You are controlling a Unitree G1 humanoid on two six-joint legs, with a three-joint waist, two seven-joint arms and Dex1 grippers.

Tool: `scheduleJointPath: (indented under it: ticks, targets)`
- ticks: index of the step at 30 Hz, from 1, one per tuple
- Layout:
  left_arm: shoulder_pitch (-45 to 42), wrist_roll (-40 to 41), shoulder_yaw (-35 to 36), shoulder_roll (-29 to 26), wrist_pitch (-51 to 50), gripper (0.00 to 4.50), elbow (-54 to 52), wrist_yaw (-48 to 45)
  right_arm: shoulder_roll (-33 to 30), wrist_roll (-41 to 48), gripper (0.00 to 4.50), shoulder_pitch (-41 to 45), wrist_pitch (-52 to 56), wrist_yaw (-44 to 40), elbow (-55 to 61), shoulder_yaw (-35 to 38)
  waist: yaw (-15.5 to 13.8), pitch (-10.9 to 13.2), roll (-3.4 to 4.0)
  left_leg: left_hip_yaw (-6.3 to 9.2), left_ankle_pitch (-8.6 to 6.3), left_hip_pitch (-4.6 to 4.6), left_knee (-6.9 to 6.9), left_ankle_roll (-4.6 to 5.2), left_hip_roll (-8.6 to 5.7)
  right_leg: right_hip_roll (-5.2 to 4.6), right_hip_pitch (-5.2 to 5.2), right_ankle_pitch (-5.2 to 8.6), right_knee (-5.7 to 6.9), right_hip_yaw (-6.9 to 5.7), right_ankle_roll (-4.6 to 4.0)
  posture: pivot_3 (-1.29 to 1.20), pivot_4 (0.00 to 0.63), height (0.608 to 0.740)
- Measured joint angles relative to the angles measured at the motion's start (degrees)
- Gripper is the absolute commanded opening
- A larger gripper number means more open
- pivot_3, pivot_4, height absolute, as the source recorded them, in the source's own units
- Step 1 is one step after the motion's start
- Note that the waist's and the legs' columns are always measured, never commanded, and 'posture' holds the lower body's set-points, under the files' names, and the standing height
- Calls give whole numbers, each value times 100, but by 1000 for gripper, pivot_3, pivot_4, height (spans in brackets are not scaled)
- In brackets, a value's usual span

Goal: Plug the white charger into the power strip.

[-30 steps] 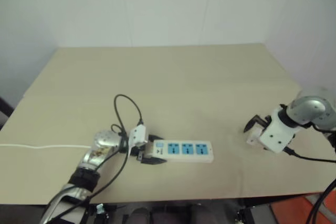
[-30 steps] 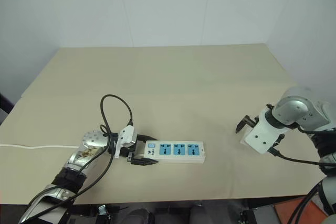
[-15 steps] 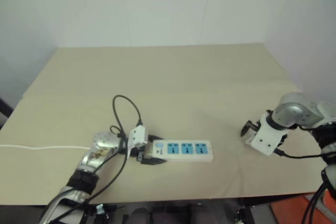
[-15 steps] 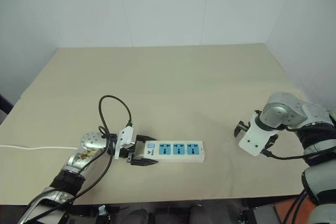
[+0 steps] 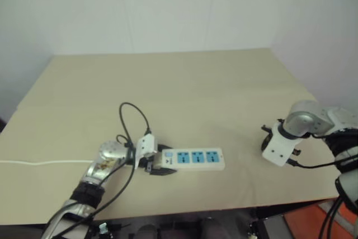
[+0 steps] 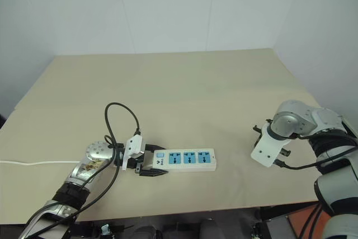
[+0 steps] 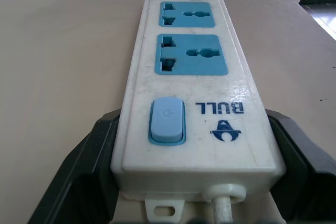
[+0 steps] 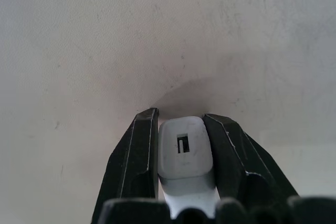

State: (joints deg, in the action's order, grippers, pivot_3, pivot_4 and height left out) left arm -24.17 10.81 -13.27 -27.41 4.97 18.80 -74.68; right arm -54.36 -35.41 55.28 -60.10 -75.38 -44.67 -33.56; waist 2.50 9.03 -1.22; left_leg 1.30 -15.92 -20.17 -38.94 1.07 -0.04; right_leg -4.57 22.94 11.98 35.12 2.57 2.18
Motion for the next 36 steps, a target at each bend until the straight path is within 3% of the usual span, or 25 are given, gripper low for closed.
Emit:
scheduleJointPath:
  ticks: [9,16,21,29,36]
  targets:
    - [-9,1,6,-5,7,3301,10,-14,-90,251,1202,-70,-19,275,48,68,14,-2,-7,-2,0,-4,3,0,0,-1,13,-4,7,7,-3,0,150,740]
    - [-96,0,-58,79,16,3301,68,-56,-204,1344,1202,-221,396,-91,802,267,-57,10,11,0,0,-14,6,0,-2,-5,20,-3,2,2,-2,0,150,740]
    - [-133,2,-64,74,25,3301,108,-108,-545,2066,1202,-1021,984,-745,2037,245,-101,12,14,1,-2,-16,11,4,1,-1,24,0,-1,2,-3,0,150,740]
    - [-128,2,-62,74,25,3301,114,-89,-469,2285,1202,-1129,1524,-1068,2950,252,-106,14,17,-3,-2,-13,9,3,1,-1,24,-1,3,6,-3,0,150,740]
    - [-90,0,-74,134,21,3301,64,3,37,4011,1202,-707,3874,-1100,3638,1086,-164,14,16,23,-2,-16,8,3,4,-2,25,-1,0,4,-4,0,150,740]
